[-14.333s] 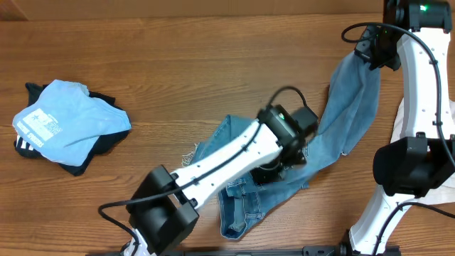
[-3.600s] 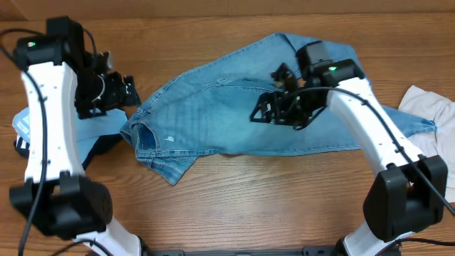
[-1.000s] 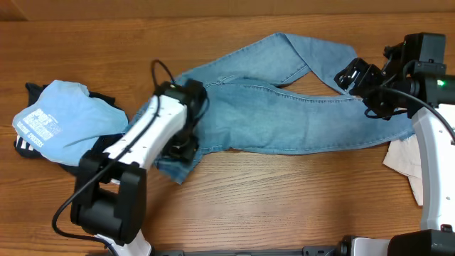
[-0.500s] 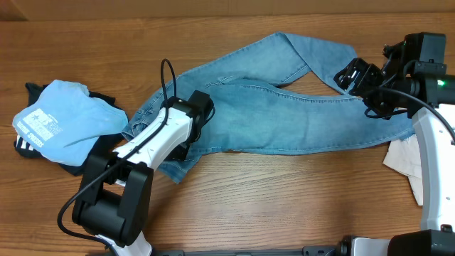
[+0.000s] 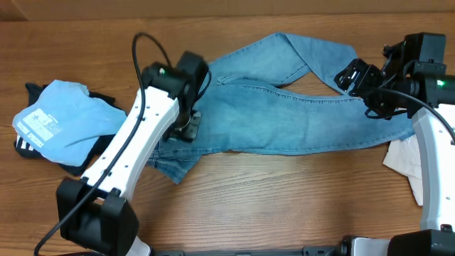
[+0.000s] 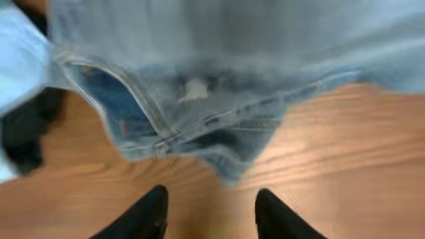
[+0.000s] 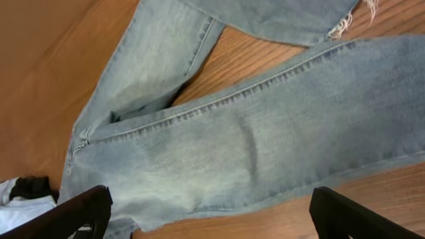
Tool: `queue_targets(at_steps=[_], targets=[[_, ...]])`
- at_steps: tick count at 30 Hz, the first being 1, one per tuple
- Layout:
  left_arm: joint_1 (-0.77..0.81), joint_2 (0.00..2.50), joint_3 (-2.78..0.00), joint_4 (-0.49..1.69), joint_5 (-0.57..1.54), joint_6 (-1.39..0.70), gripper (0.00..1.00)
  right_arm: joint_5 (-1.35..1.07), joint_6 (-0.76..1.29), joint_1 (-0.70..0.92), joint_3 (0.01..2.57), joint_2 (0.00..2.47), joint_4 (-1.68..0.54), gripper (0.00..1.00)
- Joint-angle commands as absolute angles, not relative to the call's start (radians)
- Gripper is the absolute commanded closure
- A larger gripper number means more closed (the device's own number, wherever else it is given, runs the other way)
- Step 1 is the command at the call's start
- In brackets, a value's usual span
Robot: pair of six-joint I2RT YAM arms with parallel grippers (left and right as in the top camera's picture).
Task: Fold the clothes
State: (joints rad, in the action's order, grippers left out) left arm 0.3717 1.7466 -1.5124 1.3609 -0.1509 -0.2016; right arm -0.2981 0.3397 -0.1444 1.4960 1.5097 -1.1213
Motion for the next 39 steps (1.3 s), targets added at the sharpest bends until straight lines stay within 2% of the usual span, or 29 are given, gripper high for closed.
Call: queue_targets(at_steps=[1,8,12,13,16,19,24,27,31,36,39], targets=[[0.299,1.752,-1.259,1.223,-0.141,-0.238,0.51,-0.29,0.332,-0.146,1.499,1.496,-1.121,0.0],[0.315,1.754,-1.167,1.036,-0.322,-0.066,0.52,-0.29,0.332,-0.146,1.499,1.496,-1.12,0.0],[0.315,1.755,-1.096,0.945,-0.33,-0.038,0.6,-0.29,0.332,-0.146,1.499,1.496,-1.116,0.0],[0.315,1.757,-1.095,0.936,-0.313,-0.027,0.64,-0.29,0.332,-0.146,1.499,1.496,-1.117,0.0],[0.315,1.76,-1.098,0.93,-0.283,-0.026,0.96,-0.29,0.332,-0.146,1.499,1.496,-1.117,0.0],[0.315,1.757,-1.19,1.046,-0.218,-0.089,0.96,-0.29,0.332,-0.146,1.499,1.496,-1.117,0.0],[0.315,1.735,-1.578,1.345,0.09,-0.136,0.96,-0.289,0.332,-0.146,1.499,1.496,-1.117,0.0],[0.329,1.686,-1.679,1.447,0.236,-0.133,0.96,-0.289,0.332,-0.146,1.499,1.496,-1.112,0.0],[0.483,1.671,-1.643,1.533,0.286,-0.128,0.96,-0.289,0.332,-0.146,1.499,1.496,-1.101,0.0],[0.702,1.672,-1.386,1.46,0.279,-0.228,0.96,-0.289,0.332,-0.146,1.499,1.496,-1.102,0.0],[0.747,1.672,-1.261,1.438,0.091,-0.373,0.96,-0.289,0.332,-0.146,1.499,1.496,-1.102,0.0]])
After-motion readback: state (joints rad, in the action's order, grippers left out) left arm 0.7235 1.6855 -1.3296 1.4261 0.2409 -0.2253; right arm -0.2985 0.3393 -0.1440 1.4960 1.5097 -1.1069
